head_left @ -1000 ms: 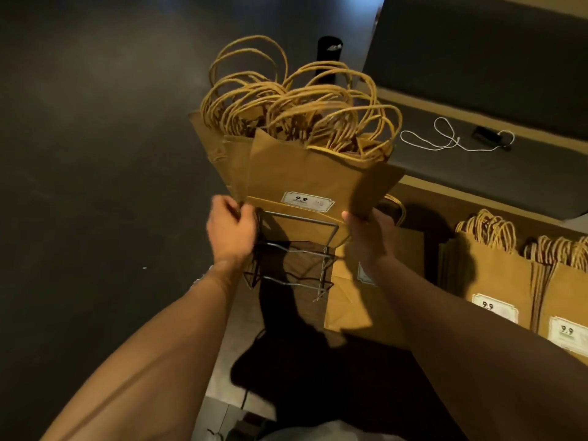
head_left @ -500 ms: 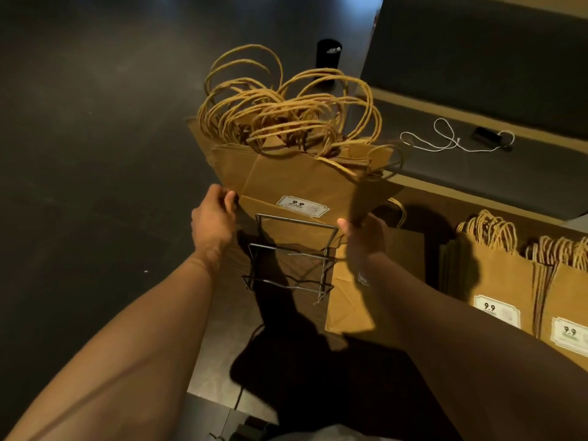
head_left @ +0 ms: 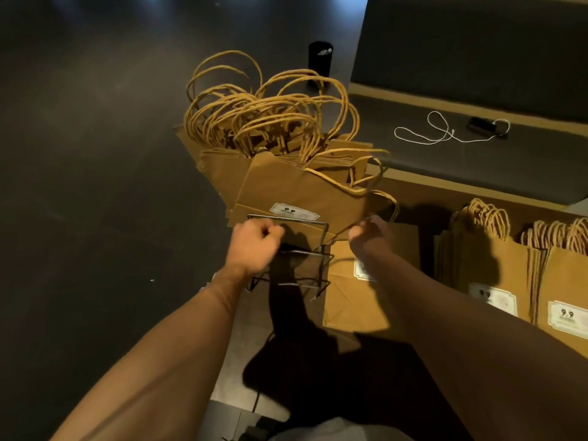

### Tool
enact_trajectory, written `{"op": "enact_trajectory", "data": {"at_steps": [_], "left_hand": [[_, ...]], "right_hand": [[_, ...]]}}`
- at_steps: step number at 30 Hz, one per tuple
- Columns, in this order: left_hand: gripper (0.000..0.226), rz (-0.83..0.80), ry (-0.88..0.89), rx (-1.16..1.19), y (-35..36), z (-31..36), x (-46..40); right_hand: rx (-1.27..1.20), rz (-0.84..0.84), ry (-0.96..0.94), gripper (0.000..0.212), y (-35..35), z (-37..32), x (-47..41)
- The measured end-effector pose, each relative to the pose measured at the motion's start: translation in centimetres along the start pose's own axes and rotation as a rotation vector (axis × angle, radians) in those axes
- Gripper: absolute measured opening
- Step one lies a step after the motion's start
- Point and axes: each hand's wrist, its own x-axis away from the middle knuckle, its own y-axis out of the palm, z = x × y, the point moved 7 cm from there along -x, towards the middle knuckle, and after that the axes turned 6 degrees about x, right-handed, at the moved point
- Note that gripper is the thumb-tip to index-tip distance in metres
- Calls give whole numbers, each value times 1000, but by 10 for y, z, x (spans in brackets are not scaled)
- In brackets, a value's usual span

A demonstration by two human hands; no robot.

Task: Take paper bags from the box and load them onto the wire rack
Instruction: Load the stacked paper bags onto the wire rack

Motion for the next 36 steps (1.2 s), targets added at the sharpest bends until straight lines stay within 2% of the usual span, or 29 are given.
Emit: {"op": "enact_trajectory", "data": {"at_steps": [2, 5, 8, 11, 15, 18, 22, 27, 29, 30, 32, 34, 36], "left_hand": [[34, -90, 56, -30, 23, 19, 5], [25, -258, 106, -36, 64, 48, 13], [16, -370, 165, -31, 101, 67, 18], [10, -445, 93, -89, 142, 64, 18], [9, -471, -80, -89, 186, 43, 16], [33, -475, -173, -206, 203, 28, 15], [37, -434, -340, -204, 217, 3, 12], [70, -367, -499, -128, 219, -21, 5], [81, -434, -503, -122, 227, -28, 4], [81, -452, -493, -137, 230, -33, 1], [77, -393, -616, -37, 232, -45, -3], [67, -342, -642, -2, 230, -46, -7], [53, -322, -597, -51, 226, -37, -6]], "right_hand": [[13, -3, -32, 8, -7, 3, 0], [79, 31, -31, 29, -30, 4, 4], [111, 67, -5, 34, -51, 13, 2], [141, 46, 14, 32, -71, 33, -3], [153, 46, 109, 35, -95, 66, -13], [168, 11, 154, 31, -103, 85, -24], [130, -53, 238, 31, -104, 106, -35], [87, -157, 318, 33, -91, 127, -41], [85, -177, 349, 40, -88, 133, -43], [90, -183, 365, 46, -87, 134, -44], [101, -188, 394, 52, -85, 139, -49], [97, -209, 425, 48, -83, 141, -50], [96, -235, 456, 43, -81, 142, -48]]}}
